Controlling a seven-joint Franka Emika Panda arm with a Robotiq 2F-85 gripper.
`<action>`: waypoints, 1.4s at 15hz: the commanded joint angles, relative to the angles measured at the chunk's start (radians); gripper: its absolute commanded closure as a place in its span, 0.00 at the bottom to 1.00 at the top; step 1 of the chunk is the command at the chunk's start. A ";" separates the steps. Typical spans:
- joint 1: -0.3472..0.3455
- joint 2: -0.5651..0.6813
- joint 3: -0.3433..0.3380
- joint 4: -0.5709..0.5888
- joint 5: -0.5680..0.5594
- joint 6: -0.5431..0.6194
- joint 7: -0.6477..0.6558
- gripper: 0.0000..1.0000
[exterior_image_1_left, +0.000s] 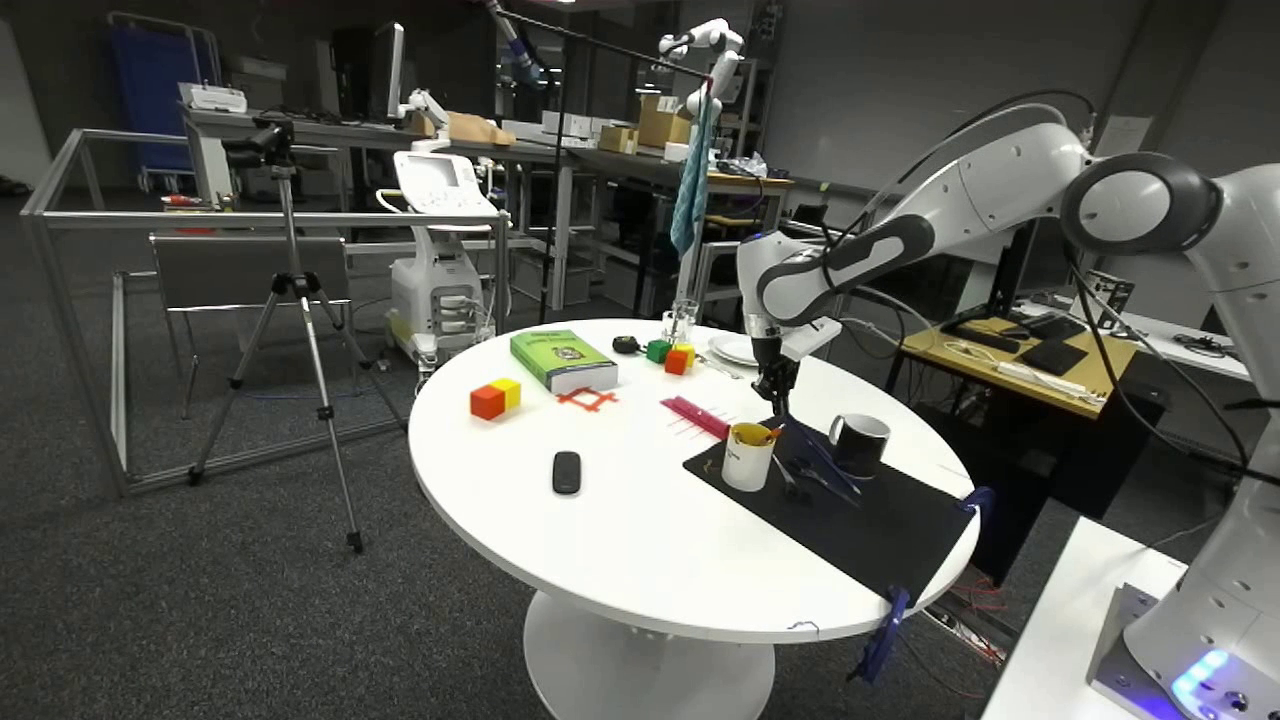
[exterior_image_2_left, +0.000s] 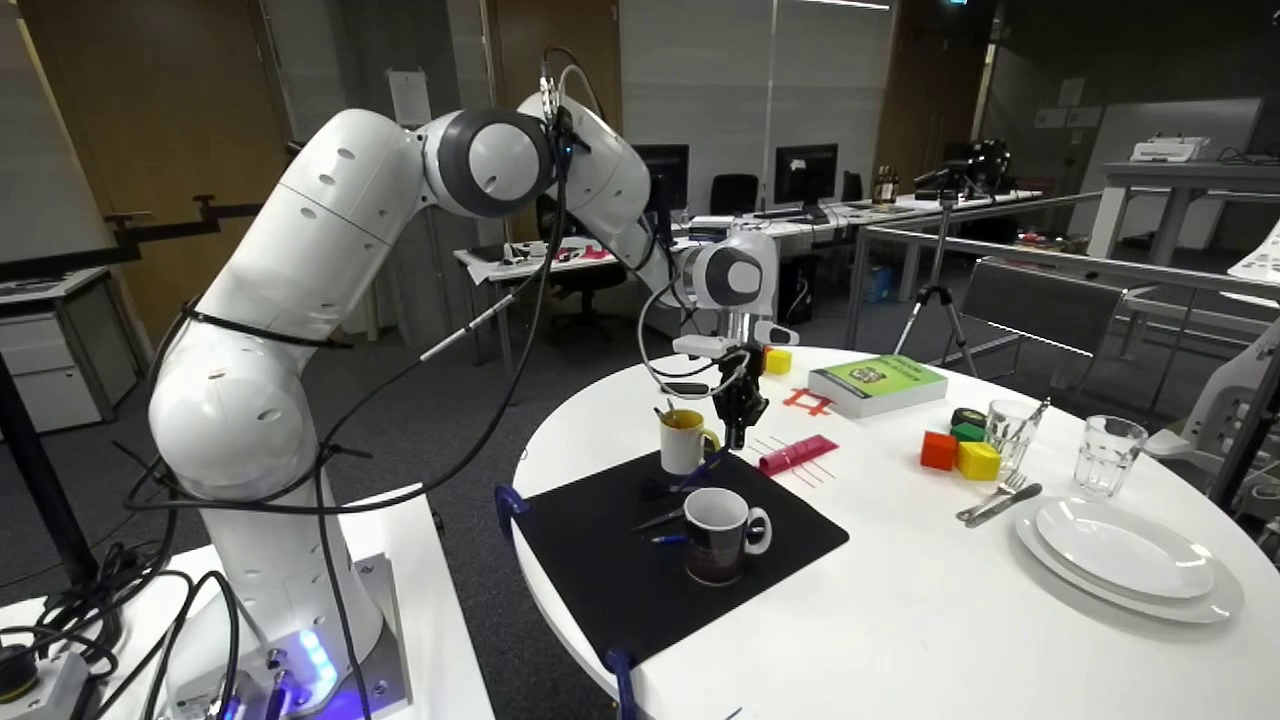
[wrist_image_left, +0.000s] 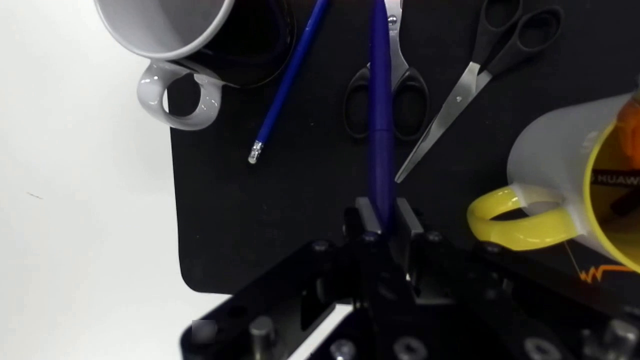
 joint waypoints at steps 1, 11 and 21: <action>-0.008 0.051 0.006 0.085 -0.009 -0.094 -0.047 0.97; -0.022 0.075 0.011 0.072 -0.001 -0.087 -0.087 0.97; -0.027 0.104 0.017 0.070 0.022 -0.062 -0.085 0.97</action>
